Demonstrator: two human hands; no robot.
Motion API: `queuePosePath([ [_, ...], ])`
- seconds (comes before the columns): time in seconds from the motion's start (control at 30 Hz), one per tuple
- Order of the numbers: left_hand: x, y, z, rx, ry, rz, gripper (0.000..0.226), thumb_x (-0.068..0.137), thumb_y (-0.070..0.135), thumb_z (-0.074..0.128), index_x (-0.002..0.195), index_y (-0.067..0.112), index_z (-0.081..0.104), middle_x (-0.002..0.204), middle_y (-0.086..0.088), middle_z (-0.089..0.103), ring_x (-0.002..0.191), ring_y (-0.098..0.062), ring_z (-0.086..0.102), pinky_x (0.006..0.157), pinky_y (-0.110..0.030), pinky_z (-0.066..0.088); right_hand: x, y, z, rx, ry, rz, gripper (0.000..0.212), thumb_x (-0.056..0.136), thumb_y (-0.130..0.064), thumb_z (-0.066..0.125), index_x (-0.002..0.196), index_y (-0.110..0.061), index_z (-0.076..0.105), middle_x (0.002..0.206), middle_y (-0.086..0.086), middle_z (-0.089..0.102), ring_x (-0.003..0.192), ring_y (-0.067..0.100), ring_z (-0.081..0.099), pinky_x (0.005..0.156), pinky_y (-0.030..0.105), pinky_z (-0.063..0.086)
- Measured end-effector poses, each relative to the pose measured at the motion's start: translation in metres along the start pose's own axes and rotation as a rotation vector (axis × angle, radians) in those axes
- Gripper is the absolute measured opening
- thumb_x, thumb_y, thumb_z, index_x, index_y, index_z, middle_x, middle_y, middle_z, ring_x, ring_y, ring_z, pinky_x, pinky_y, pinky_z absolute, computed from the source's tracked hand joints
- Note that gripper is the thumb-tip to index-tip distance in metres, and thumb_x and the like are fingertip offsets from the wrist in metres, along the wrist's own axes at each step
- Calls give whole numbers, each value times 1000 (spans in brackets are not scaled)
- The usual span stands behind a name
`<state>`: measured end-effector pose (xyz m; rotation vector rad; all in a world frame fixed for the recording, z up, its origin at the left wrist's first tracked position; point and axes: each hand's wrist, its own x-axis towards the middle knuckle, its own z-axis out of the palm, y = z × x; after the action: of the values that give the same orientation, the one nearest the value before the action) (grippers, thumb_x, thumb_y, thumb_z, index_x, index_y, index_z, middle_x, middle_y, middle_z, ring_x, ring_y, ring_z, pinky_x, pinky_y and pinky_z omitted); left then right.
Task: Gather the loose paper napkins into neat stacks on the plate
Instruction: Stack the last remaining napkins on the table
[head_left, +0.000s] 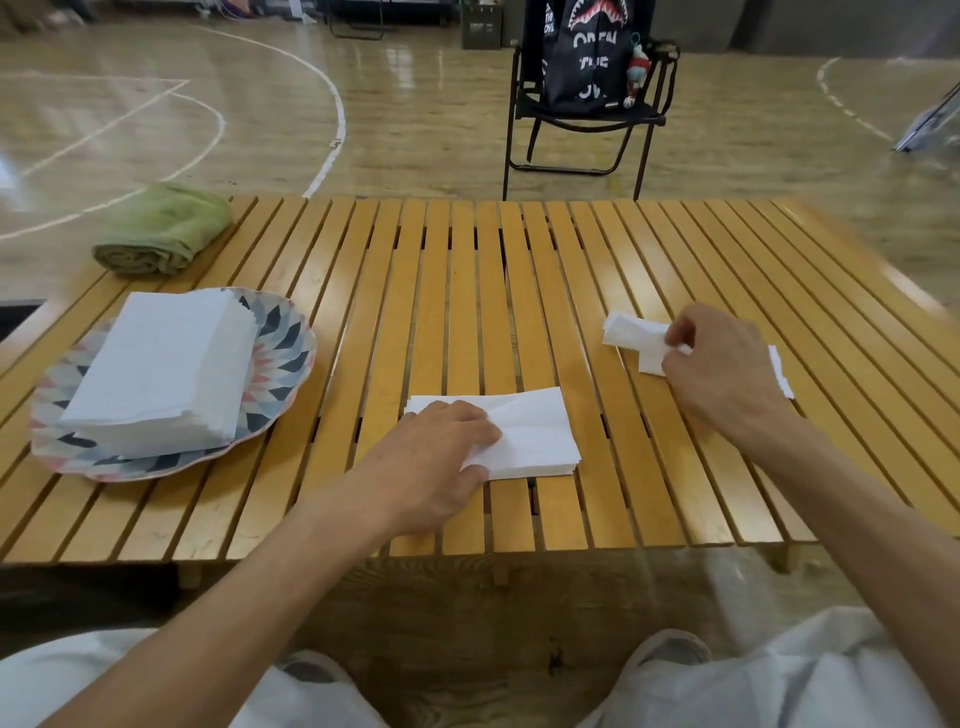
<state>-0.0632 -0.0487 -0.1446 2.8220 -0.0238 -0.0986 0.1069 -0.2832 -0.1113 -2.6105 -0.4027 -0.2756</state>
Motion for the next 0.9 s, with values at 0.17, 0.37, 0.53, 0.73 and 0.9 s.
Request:
queuePosePath([
  [0.17,0,0,-5,-83,42,-13,50,97,37,55,145,34,42,149,14,41,137,-8,35,113,-30,27,4,-5,-18,151,190,-93,24,91,-3,60,113,-10,56,100,-1,56,95,19,56,81,37,51],
  [0.37,5,3,-11,-259,179,-22,59,93,44,61,146,39,34,139,19,47,117,4,43,92,-10,28,6,-22,-39,650,-76,-37,17,89,-8,60,105,-11,66,101,-1,68,90,18,63,77,32,52],
  [0.53,7,12,-23,-479,360,-37,78,82,60,68,146,43,27,132,25,45,112,15,47,88,-12,37,-1,-36,-52,1285,-647,126,37,89,-6,46,124,2,57,110,13,65,100,29,65,88,43,55],
  [0.73,1,24,-42,-625,395,81,96,72,69,73,149,45,21,147,29,37,132,12,36,95,-13,30,-11,-44,-45,1373,-1089,253,45,78,-14,55,120,-15,40,101,14,46,83,27,52,72,35,46],
  [0.9,-5,30,-46,-1064,143,108,29,90,30,70,116,18,68,109,5,73,97,-14,71,72,-26,59,-13,-48,-36,1318,-1178,296,39,84,-17,57,120,-18,41,120,11,30,98,36,36,78,40,39],
])
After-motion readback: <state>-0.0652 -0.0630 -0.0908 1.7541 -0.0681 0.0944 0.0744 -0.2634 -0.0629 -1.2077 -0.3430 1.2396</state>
